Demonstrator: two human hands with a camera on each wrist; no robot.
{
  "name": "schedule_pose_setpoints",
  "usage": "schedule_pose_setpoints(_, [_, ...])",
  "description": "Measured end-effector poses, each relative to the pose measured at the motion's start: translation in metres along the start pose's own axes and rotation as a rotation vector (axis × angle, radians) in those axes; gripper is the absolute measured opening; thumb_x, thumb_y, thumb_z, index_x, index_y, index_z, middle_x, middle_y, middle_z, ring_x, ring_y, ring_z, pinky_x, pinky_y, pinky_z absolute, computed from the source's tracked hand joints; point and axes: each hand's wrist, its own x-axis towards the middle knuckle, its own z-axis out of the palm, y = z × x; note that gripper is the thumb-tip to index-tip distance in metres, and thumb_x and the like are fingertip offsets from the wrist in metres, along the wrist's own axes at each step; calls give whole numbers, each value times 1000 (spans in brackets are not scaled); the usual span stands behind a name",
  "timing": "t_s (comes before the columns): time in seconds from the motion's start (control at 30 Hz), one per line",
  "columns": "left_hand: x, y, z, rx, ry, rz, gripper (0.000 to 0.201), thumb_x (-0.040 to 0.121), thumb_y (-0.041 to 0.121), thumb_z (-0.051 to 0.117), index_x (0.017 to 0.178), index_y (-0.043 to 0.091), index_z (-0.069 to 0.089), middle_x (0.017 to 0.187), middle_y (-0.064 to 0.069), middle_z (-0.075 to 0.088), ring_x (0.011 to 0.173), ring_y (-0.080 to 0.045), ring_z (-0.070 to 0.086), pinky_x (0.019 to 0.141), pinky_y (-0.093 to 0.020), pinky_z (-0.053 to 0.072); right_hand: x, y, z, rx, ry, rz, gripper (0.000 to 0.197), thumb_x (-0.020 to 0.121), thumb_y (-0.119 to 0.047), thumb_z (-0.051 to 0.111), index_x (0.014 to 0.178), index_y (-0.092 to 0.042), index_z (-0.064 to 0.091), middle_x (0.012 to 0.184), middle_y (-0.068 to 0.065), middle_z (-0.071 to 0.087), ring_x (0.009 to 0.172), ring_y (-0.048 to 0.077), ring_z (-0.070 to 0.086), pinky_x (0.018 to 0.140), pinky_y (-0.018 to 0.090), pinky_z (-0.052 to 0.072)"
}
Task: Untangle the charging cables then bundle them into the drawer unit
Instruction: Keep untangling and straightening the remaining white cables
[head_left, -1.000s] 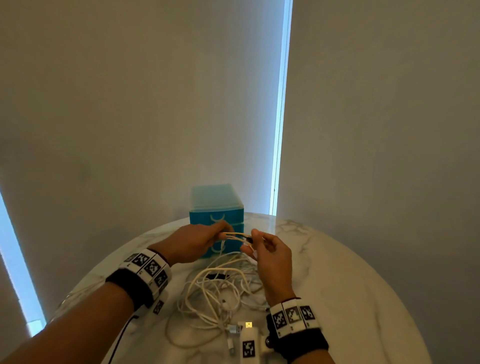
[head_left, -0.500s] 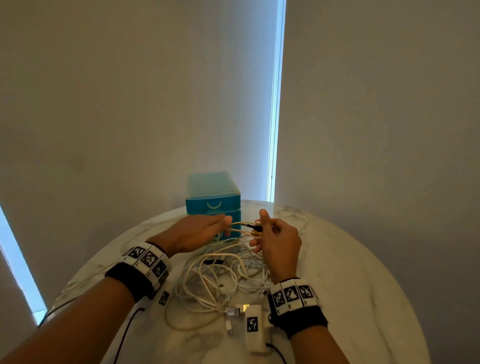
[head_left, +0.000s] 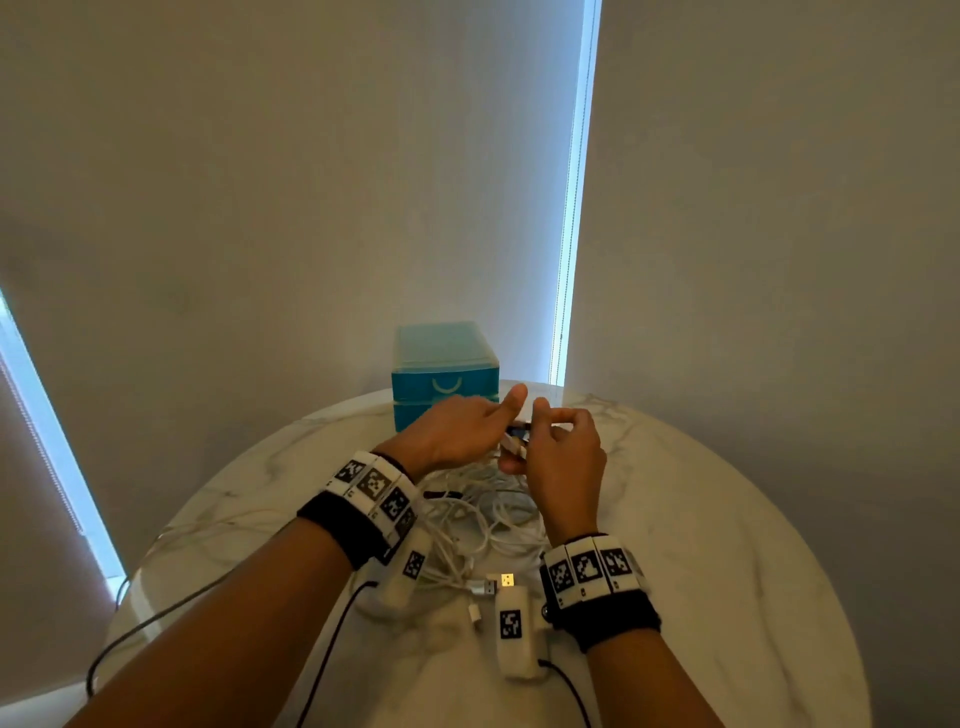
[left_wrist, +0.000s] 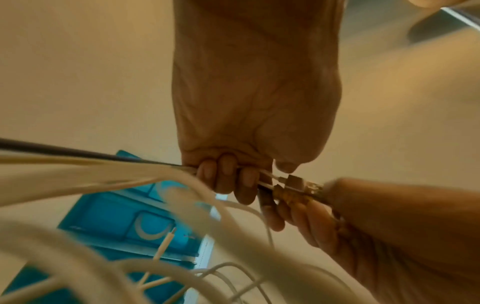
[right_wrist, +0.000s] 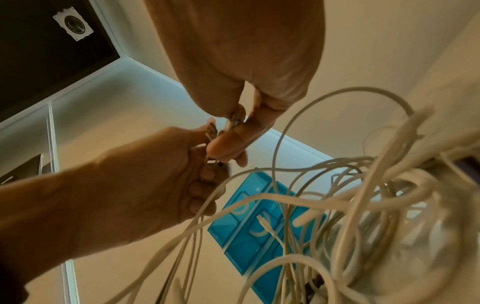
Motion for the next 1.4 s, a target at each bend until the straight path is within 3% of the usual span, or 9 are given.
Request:
schedule_pose_setpoints(0.17, [-10,-37,-26,-366,14,-26,71,101,81,33,137,27,64,122,12,70,114,-5,65,113,-40,49,2,3,-2,14,-81,28,21,111,-35,58,108,-15,62,85,9,78,63,25,78,63,34,66])
schedule_pose_setpoints(0.3, [-27,-62,-33,-687,294,-51,53,112,62,33,108,25,70,75,6,74,62,8,62,71,-29,62,-3,-6,-5,-84,-514,-17,28,95,-43,79,111,-21,73,101,-2,80,94,17,78,72,26,62])
schedule_pose_setpoints(0.33, [-28,-68,-30,-735,368,-68,61,111,65,31,96,24,74,61,9,66,53,3,54,51,-26,51,-4,-6,-5,-183,-653,-27,31,89,-47,85,111,-27,75,107,-8,79,101,9,75,79,24,60])
schedule_pose_setpoints(0.43, [-30,-85,-13,-972,401,-182,68,102,79,34,68,25,57,59,12,37,53,-9,29,50,-28,21,-9,2,-2,-503,-869,-85,25,81,-44,91,103,-33,82,107,-17,79,108,2,69,97,33,57])
schedule_pose_setpoints(0.6, [-26,-95,16,-1153,296,-220,58,101,80,29,78,28,42,62,9,33,52,-8,23,47,-27,19,4,8,-8,-464,-759,-36,9,90,-30,86,96,-24,85,93,-9,83,92,6,77,98,36,63])
schedule_pose_setpoints(0.77, [-24,-95,19,-1117,294,-216,60,91,88,48,75,31,38,63,7,31,52,-10,23,49,-29,19,18,-15,-10,-297,-397,-181,8,96,-36,78,103,-34,80,95,-15,80,87,5,75,71,22,60])
schedule_pose_setpoints(1.0, [-32,-100,18,-1098,332,-152,53,97,66,67,53,37,63,58,6,33,49,-11,26,48,-27,23,16,-7,10,-728,-765,-175,19,91,-29,86,110,-30,83,99,-17,78,92,-4,71,92,27,60])
schedule_pose_setpoints(1.2, [-37,-101,16,-1092,330,-88,56,94,70,70,54,34,54,65,1,26,54,-15,19,55,-36,17,29,-62,11,-214,148,-577,14,94,-22,83,104,-31,83,98,-18,78,87,0,70,82,12,51])
schedule_pose_setpoints(1.4, [-39,-95,17,-1028,340,-66,48,89,72,69,61,32,67,59,4,33,53,-13,26,49,-28,23,23,-48,15,-568,-356,-278,18,96,-24,76,111,-30,82,91,-16,74,77,4,69,85,33,64])
